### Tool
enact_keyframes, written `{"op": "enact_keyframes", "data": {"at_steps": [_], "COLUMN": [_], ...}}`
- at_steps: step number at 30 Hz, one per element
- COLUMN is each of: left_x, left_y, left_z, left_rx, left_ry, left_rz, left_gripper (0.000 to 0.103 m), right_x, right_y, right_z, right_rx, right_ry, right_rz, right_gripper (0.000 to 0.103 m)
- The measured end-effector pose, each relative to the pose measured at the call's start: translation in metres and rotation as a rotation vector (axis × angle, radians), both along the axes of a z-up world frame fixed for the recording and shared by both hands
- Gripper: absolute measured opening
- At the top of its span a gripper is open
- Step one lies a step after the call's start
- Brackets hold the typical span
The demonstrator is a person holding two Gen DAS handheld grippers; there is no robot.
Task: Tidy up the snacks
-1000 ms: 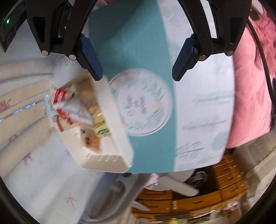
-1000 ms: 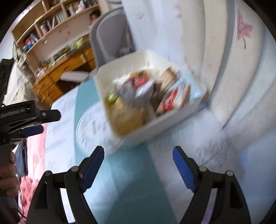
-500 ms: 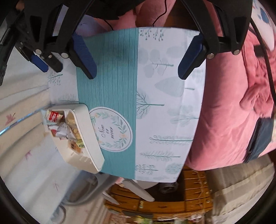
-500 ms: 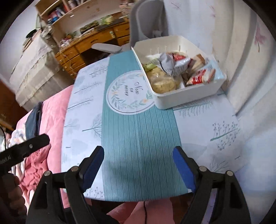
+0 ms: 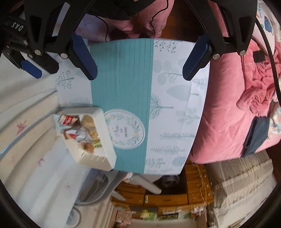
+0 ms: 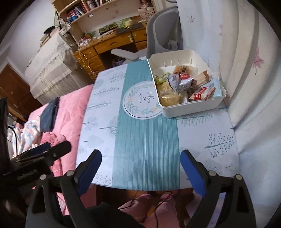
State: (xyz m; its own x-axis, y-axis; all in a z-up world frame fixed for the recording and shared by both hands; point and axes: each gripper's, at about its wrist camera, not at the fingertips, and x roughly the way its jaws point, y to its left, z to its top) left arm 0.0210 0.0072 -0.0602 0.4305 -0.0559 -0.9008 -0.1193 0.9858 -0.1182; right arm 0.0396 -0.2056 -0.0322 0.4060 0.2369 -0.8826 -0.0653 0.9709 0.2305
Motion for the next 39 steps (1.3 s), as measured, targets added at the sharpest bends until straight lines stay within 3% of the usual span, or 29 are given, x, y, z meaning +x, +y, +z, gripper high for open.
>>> {"op": "enact_keyframes", "data": {"at_steps": [7,15,28,39], "left_x": [-0.005,-0.007,-0.014,-0.016], "left_y": [-0.031,-0.046,-0.045,-0.043], "left_z": [0.024,0.046,0.054,0.052], "left_rx": [0.022,0.083,0.137,0.155], "left_ry": [-0.079,-0.168,-0.226,-0.213], "left_rz": [0.002,0.004,0.03,0.04], "left_gripper": [0.101,0.102,0.102,0.102], "right_x": [-0.011,-0.013,-0.018,-0.016], "right_y": [-0.014,-0.018,-0.008,-0.004], "right_z": [0.019,0.032,0.038,0.033], "right_rx": [-0.024,-0.079,-0.087,-0.077], "right_ry": [-0.017,-0.072,-0.154,-0.123], "right_rz": [-0.015,-0.035,-0.008,0.007], "right_gripper": [0.093,0.1,0.103,0.103]}}
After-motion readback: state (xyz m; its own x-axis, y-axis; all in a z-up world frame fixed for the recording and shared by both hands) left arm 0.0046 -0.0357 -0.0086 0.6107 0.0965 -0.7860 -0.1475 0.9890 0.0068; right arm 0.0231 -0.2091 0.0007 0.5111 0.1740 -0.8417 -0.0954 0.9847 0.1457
